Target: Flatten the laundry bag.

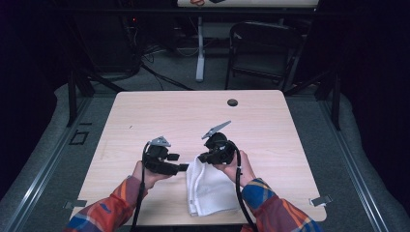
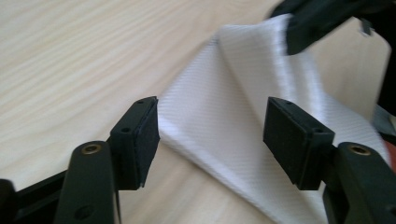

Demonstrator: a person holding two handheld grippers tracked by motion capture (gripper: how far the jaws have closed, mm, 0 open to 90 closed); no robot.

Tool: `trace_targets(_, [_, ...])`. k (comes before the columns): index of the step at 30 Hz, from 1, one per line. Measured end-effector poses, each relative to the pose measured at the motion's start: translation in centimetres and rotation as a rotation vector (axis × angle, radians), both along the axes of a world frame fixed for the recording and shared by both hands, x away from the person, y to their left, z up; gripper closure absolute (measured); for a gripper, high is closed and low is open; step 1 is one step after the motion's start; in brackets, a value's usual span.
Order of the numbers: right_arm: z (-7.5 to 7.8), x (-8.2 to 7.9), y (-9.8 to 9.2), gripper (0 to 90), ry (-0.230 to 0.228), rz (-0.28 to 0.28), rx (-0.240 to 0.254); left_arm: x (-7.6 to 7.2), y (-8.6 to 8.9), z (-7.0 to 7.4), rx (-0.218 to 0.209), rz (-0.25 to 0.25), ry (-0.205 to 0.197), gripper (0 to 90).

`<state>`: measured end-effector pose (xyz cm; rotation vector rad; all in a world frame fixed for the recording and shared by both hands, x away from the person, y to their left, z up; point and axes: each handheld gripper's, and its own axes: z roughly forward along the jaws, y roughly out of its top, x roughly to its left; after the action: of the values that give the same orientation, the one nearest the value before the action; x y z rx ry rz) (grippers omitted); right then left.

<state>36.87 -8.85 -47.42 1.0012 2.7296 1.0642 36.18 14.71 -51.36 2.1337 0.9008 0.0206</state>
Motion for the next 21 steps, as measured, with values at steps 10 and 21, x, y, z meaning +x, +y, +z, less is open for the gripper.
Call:
trace_targets(10, [0.5,-0.2,-0.4,88.0,-0.001,0.006,0.011,0.2,-4.7,-3.6,0.137,-0.09,0.018,88.6])
trace_targets(21, [1.2,-0.3,-1.0,88.0,-0.003,0.009,0.015,0.7,-5.4,-5.4,0.181,-0.112,0.036,89.8])
